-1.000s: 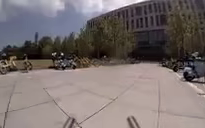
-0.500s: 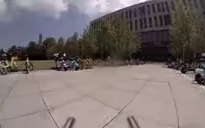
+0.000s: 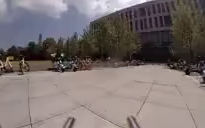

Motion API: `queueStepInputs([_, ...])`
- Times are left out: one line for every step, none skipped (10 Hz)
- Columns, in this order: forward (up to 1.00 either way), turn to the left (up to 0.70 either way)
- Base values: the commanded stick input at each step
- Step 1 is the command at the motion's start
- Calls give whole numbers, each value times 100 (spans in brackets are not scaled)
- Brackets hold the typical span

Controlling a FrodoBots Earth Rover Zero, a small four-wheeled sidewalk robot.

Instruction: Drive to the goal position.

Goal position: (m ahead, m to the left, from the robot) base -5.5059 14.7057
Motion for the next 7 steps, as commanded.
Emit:
queueStepInputs([70, 35])
queueStepInputs([70, 35])
queueStepInputs([70, 35])
queueStepInputs([70, 35])
queueStepInputs([70, 35])
queueStepInputs([70, 35])
queueStepInputs([70, 35])
